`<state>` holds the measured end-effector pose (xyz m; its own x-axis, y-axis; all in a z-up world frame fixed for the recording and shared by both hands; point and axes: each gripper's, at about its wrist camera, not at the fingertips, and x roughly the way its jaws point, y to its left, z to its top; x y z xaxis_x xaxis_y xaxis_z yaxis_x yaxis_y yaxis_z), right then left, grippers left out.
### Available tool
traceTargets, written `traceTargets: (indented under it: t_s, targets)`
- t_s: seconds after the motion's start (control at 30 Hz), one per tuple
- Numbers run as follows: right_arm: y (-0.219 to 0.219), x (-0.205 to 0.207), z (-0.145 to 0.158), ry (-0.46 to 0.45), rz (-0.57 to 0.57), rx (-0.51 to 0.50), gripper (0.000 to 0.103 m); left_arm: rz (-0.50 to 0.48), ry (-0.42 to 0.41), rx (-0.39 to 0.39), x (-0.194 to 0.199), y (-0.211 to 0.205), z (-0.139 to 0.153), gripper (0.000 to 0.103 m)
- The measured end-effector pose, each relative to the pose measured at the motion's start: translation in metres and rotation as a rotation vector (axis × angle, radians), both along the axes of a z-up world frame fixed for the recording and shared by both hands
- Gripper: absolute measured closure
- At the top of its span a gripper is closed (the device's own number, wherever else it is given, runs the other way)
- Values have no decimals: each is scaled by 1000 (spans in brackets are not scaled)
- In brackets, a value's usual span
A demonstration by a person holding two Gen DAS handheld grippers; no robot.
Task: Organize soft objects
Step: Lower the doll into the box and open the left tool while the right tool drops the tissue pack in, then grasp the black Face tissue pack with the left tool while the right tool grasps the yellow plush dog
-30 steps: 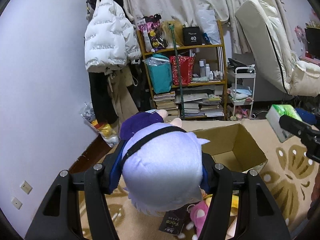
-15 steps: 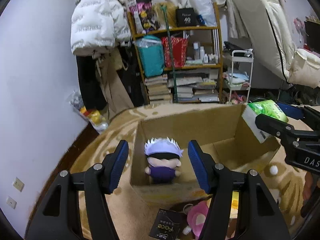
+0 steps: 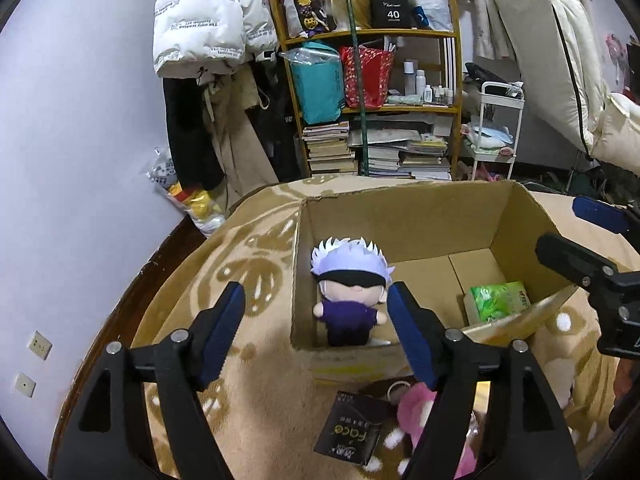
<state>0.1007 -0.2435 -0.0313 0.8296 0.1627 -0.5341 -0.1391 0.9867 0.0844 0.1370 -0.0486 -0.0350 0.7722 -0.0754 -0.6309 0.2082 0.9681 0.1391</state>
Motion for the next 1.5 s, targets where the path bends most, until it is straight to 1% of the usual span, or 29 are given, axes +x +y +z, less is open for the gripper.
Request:
traceTargets:
  t_s: [0.03,0.07,0.17,0.23,0.3,0.67,0.8,0.9,1.13,1.23,1.33,1.43,1.5]
  targets:
    - [1,-2,1,-1,-4,-2,0,2,2,-6,-2,2,1,22]
    - [2,-6,3,-8,-12,-2,0,5,1,-10,-4,4,2,19]
    - [3,-14,7,-6,-14,-1,0,8,-8,-11,-14,7,6,15]
    - [5,-21,9,-5,-18,-11,0,11,-11,-8,-22,9,8,10]
    - [6,-29,12,-7,-29,-27,0,12,-6,-14,-29,11,11,8]
    - [9,-76,25,-23,-62,-34,0,22,24,-40,-65,24,26,7]
    - [11,-89,30,-31,-73,-29,0,34,39,-19,-79,28,28,7]
    - [15,-97,31,-33,-77,-26,0,44,61,-20,-85,33,27,7]
    - [18,-105,26,-30,-91,-31,0,65,125,-32,-83,43,20,7]
    - [21,-102,21,-6,-79,-39,0,68,153,-24,-78,42,13,7]
    - [21,-94,14,50,-76,-37,0,61,190,-13,-72,39,5,7]
    - [21,-85,3,97,-69,-20,0,65,212,25,-67,34,-4,7]
    - [22,-79,-3,122,-61,-11,0,66,220,37,-64,31,-8,7]
